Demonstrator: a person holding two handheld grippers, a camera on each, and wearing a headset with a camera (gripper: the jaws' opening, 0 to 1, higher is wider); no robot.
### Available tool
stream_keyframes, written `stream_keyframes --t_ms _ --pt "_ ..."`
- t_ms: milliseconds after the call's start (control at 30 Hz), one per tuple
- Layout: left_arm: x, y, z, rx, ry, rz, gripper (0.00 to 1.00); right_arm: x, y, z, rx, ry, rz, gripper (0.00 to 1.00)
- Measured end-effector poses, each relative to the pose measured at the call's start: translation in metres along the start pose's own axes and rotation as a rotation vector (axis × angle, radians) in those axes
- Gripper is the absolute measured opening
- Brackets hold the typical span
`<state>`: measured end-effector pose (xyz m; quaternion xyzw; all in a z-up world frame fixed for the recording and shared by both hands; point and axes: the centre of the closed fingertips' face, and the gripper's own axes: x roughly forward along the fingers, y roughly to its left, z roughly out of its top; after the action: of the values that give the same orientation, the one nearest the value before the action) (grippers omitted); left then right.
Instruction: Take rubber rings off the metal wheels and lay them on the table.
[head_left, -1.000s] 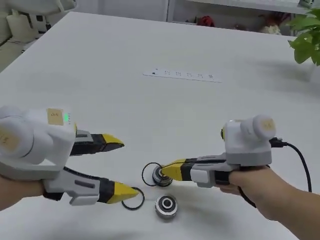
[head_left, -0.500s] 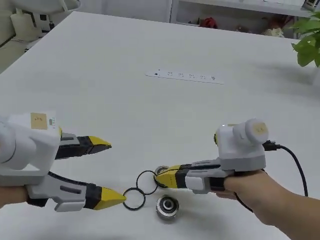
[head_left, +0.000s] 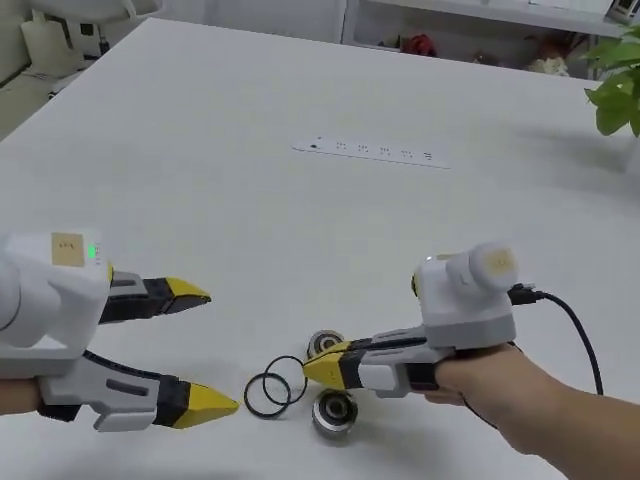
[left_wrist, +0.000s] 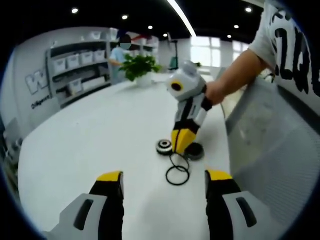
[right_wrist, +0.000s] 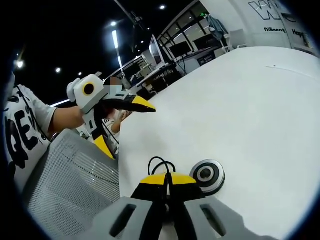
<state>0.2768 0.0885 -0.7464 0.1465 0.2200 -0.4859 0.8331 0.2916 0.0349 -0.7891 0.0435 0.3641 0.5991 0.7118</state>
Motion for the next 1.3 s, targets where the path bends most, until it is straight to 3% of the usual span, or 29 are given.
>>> stream_keyframes --t_ms 500,967,1300 --pt "-0.004 0.002 -0.002 -0.007 0.002 0.01 0.67 0.011 0.007 0.0 0.013 0.013 0.008 0.0" --pt "-0.004 0.001 -0.001 -0.017 0.01 0.013 0.66 0.01 0.006 -0.001 0.002 0.01 -0.003 0.0" --pt "-0.004 -0.001 0.0 -0.016 0.012 0.01 0.66 0.008 0.006 0.001 -0.011 -0.003 -0.004 0.08"
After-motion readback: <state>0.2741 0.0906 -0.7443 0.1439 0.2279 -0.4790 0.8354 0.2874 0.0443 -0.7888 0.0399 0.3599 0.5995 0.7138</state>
